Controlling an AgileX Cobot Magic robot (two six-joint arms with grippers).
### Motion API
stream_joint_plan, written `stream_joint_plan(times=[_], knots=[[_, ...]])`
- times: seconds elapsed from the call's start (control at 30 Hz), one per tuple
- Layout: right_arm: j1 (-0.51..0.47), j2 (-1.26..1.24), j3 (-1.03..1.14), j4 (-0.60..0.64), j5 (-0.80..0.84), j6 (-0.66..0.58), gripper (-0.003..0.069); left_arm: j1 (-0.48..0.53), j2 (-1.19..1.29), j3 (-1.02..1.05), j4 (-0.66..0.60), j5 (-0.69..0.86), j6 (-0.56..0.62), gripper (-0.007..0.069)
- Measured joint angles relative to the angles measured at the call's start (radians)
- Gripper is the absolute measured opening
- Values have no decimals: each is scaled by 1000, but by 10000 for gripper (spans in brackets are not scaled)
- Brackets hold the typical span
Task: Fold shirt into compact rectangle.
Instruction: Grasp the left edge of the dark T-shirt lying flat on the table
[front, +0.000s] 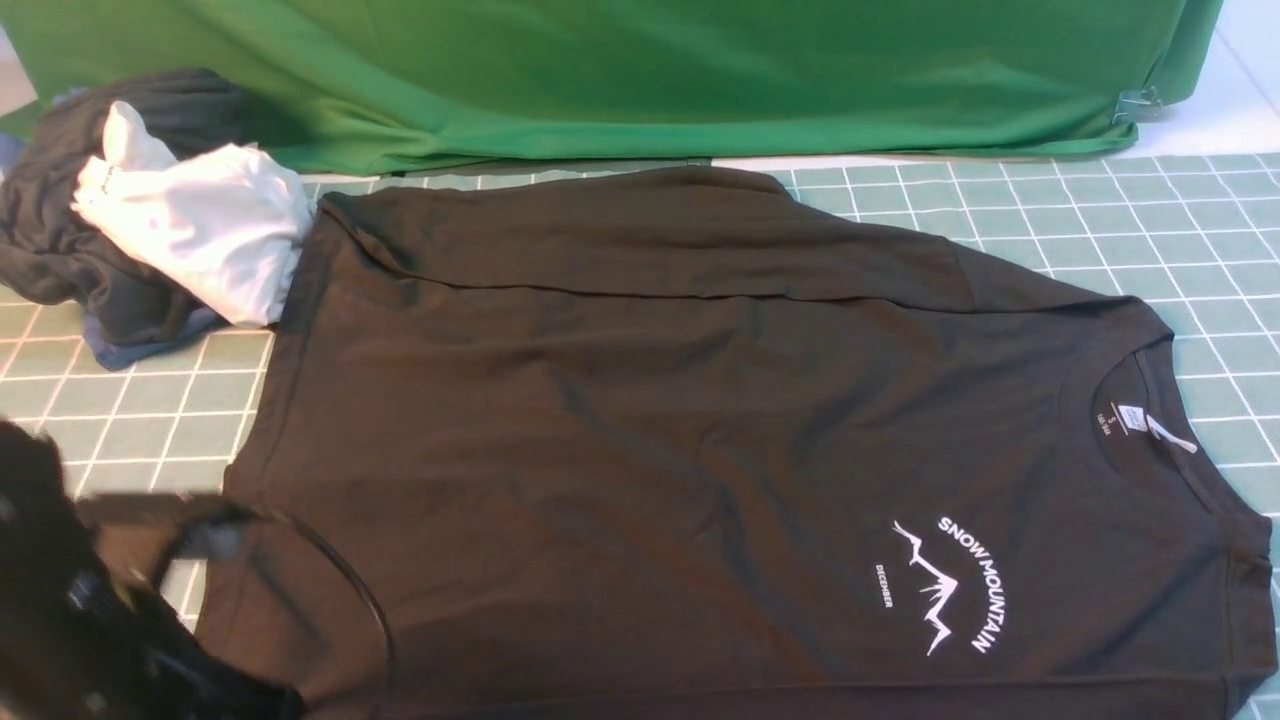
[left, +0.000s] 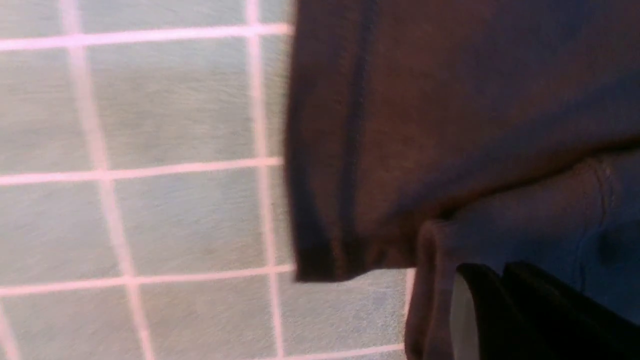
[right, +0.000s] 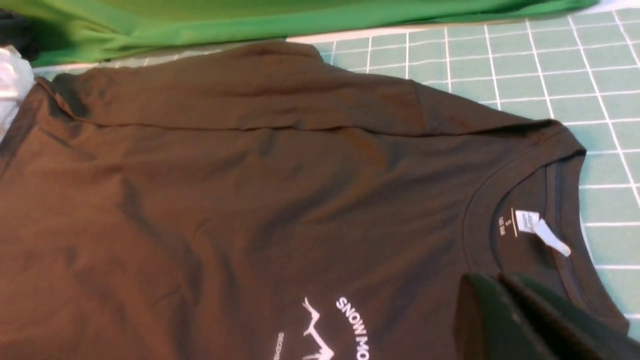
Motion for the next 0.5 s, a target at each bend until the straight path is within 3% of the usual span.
stream_joint_plan(times=[0.1,0.3,0.4,0.5], knots=[[0,0,0,2,-14,0,29,-77,3,10,35,-40,-88,18],[2,0,0,2,-22,-1,33,-97,3,10,73,-79,-145,68],[2,0,0,2,-22,-5,36,-97,3,10,84,-69,-162,120],[2,0,0,2,-23,-14,38,-97,3,10,106,-55,-175,226]])
